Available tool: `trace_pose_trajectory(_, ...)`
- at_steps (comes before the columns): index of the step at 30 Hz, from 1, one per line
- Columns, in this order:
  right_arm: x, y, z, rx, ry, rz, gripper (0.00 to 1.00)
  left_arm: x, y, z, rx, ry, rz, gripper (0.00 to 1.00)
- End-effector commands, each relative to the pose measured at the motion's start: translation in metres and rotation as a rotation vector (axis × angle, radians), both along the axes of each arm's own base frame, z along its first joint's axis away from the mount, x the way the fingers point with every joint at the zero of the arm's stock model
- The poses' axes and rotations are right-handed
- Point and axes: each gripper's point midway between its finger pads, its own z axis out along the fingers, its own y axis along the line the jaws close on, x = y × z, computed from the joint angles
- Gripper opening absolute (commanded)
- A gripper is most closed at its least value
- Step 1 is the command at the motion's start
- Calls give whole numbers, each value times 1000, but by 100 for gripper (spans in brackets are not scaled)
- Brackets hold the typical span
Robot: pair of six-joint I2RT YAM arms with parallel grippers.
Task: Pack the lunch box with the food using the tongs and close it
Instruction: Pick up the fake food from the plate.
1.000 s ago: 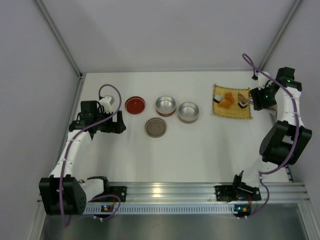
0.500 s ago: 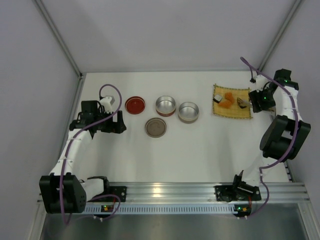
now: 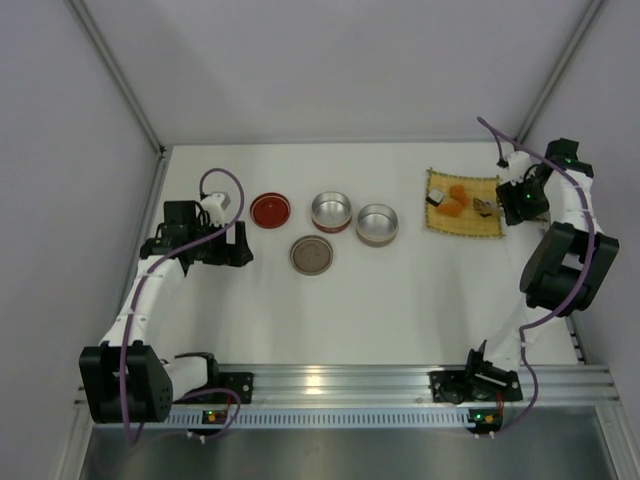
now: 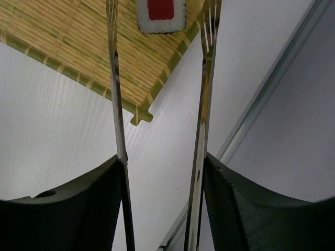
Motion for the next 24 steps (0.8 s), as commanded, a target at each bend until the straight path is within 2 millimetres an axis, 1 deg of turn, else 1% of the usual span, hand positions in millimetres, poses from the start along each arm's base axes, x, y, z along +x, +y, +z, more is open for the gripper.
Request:
trace_pose_trajectory(1, 22, -11, 20, -34, -94, 25, 56, 8, 0, 14, -6, -41, -9, 98)
trace_pose_trajectory(6, 20, -7, 15, -12, -81, 39, 53, 9, 0, 12, -6, -36, -6, 98)
trace_pose_trajectory(9, 19, -6, 13, -11, -74, 43, 50, 9, 1, 12, -4, -34, -4, 98)
trace_pose_trajectory(11, 18, -5, 13, -7, -75, 48, 45, 9, 1, 12, -2, -36, -5, 98)
trace_pose_trajectory(13, 17, -5, 15, -11, -79, 52, 42, 9, 1, 11, -2, -35, -5, 98)
trace_pose_trajectory(17, 14, -5, 15, -19, -71, 62, 40, 10, 1, 12, -4, -36, -5, 98)
trace_pose_trajectory(19, 13, -5, 17, -25, -73, 67, 35, 9, 1, 13, -3, -38, -6, 98)
trace_pose_trajectory(24, 9, -3, 27, -33, -92, 77, 29, 9, 1, 12, -2, -36, -5, 98)
